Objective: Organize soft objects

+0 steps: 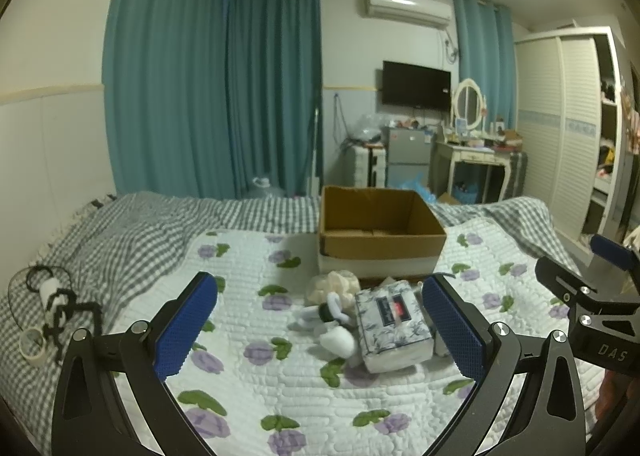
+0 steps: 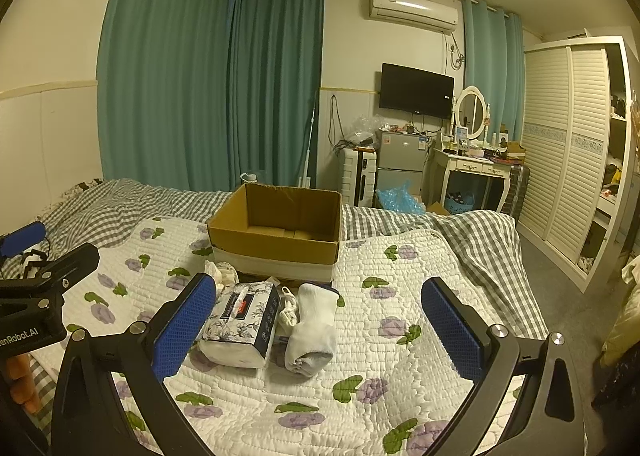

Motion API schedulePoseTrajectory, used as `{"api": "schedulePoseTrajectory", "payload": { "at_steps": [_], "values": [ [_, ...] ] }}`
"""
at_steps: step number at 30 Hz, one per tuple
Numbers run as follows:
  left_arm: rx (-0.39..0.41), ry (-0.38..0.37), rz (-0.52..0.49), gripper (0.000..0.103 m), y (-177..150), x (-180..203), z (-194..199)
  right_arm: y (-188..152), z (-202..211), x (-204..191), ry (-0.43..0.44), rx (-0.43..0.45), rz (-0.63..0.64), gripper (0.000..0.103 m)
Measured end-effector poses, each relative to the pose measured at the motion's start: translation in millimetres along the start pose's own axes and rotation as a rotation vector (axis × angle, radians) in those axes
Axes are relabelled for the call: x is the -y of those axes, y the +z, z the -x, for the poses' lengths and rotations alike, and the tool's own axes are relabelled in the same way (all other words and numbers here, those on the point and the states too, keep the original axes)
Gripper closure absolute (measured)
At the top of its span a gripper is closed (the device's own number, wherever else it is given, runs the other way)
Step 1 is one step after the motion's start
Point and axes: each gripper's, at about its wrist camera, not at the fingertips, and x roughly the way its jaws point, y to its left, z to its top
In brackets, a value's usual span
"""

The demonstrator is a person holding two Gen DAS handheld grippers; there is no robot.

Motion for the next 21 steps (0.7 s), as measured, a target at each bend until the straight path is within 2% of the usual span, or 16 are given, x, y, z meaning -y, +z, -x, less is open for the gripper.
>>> {"api": "schedulePoseTrajectory", "payload": {
  "at_steps": [21],
  "values": [
    [-0.003, -0.002, 0.004, 0.0, 3.1, -0.4, -1.5, -6.4, -3.5, 0.1, -0.005, -0.012, 0.007, 0.0]
  ]
}}
